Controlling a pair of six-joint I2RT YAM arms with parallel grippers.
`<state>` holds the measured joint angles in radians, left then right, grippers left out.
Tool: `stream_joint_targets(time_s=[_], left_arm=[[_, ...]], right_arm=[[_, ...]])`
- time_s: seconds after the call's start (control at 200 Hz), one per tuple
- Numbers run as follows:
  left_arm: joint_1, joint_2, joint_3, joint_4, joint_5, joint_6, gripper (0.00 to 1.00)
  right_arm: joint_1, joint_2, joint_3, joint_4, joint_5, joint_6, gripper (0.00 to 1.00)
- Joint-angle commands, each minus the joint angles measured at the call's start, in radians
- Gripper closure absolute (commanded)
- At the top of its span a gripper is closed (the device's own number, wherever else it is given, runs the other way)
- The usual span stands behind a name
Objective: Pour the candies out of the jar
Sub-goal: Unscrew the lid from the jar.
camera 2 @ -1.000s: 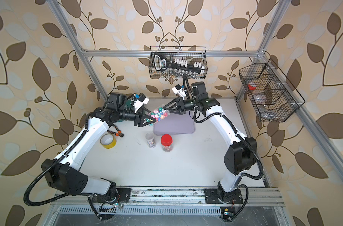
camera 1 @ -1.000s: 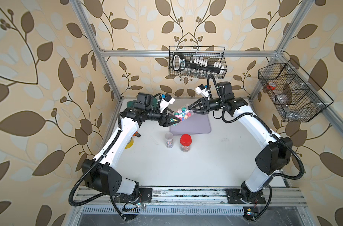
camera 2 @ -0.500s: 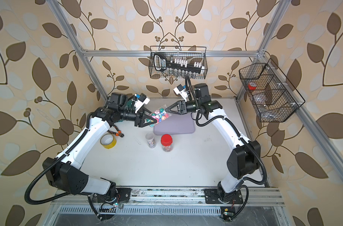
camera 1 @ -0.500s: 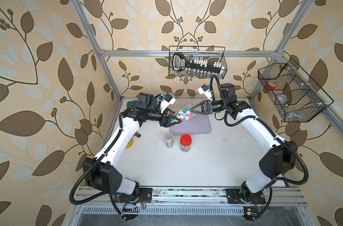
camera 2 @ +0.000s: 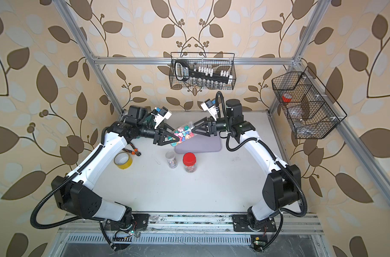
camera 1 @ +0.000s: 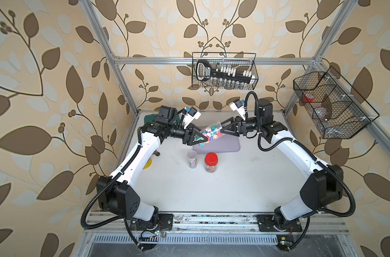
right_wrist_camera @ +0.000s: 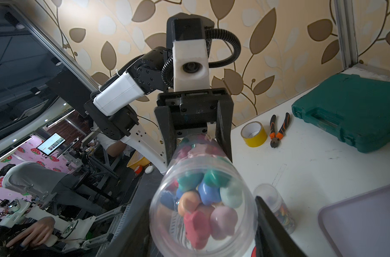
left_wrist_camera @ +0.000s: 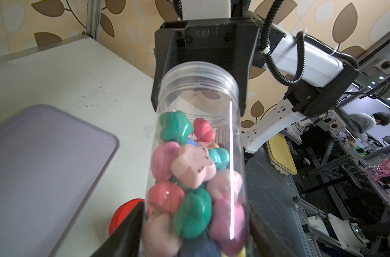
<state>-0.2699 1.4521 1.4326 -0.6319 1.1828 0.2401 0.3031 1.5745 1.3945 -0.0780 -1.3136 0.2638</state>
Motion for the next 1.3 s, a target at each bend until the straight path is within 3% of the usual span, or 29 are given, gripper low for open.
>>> stream_joint_targets(time_s=[0.0, 0.43, 0.93, 1.09, 1.295], left_arm=[[0.003, -0.022, 0.025, 0.107, 0.087, -0.016, 0.42], [0.003, -0.022, 0.015, 0.072, 0.109, 0.007, 0.41], [0.003, -0.018, 0.008, 0.055, 0.107, 0.022, 0.41], [0.003, -0.018, 0.009, 0.054, 0.104, 0.025, 0.41], [0.003, -0.018, 0.006, 0.044, 0.100, 0.036, 0.41]], right_arm=[[0.007, -0.016, -0.028, 0.033, -0.093, -0.037, 0.53], [-0.025, -0.027, -0.032, 0.108, -0.107, 0.008, 0.53], [-0.102, -0.039, -0.040, 0.127, -0.031, 0.097, 0.52], [-0.139, -0.048, -0.048, 0.027, 0.088, 0.096, 0.51], [-0.179, -0.074, -0.034, -0.233, 0.411, 0.049, 0.50]])
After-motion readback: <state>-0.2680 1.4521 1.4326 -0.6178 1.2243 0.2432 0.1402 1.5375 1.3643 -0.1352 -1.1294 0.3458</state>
